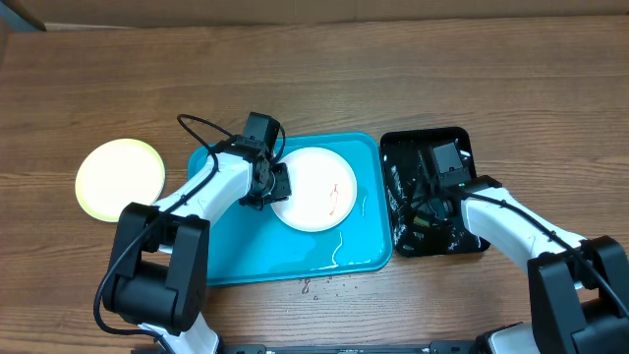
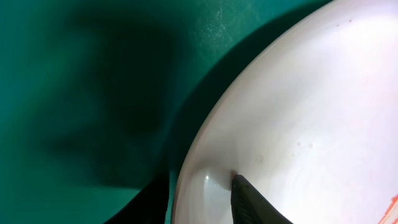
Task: Clean dirty plates on tray and stack at the side
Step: 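Grasp the green sponge in the black tray with the right gripper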
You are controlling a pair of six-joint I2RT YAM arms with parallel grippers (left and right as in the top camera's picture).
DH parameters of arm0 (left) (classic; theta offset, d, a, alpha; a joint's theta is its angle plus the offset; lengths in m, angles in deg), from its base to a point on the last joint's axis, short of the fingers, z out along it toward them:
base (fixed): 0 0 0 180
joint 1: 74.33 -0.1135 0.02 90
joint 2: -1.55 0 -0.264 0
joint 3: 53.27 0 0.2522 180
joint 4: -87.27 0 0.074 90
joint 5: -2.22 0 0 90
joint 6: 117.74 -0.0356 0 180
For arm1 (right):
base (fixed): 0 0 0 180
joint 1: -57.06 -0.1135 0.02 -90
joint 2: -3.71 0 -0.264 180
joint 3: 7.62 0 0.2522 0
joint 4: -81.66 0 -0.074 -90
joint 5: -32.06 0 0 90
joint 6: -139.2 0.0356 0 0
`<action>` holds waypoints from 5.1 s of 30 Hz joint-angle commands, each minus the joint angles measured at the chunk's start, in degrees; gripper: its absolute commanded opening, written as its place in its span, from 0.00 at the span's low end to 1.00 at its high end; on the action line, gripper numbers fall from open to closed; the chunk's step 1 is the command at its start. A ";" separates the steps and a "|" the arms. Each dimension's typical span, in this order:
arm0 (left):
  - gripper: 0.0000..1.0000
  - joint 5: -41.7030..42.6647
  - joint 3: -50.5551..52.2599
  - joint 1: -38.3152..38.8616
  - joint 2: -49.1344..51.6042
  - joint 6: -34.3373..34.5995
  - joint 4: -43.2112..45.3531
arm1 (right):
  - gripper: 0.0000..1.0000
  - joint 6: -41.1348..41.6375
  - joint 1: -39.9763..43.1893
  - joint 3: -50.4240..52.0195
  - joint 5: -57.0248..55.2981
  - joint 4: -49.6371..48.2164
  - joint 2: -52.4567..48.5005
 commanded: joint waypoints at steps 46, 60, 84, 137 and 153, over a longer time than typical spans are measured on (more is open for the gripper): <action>0.25 -0.66 4.90 0.17 2.95 1.68 1.75 | 0.04 -6.29 1.77 -1.07 1.49 -0.79 -1.42; 0.35 -0.90 4.92 0.17 2.95 1.90 1.70 | 0.88 -6.29 1.77 -12.79 1.88 21.14 0.35; 0.10 -4.92 0.37 -1.14 2.95 -1.40 -2.86 | 0.78 -5.92 1.70 -1.90 1.90 10.32 -0.17; 0.20 -3.17 1.16 1.16 2.95 -0.87 -2.64 | 0.72 -10.62 1.77 -8.79 2.08 17.42 -0.15; 0.20 -3.19 1.16 1.16 2.95 1.25 -2.47 | 0.09 -8.90 1.77 -1.16 1.92 8.74 -0.28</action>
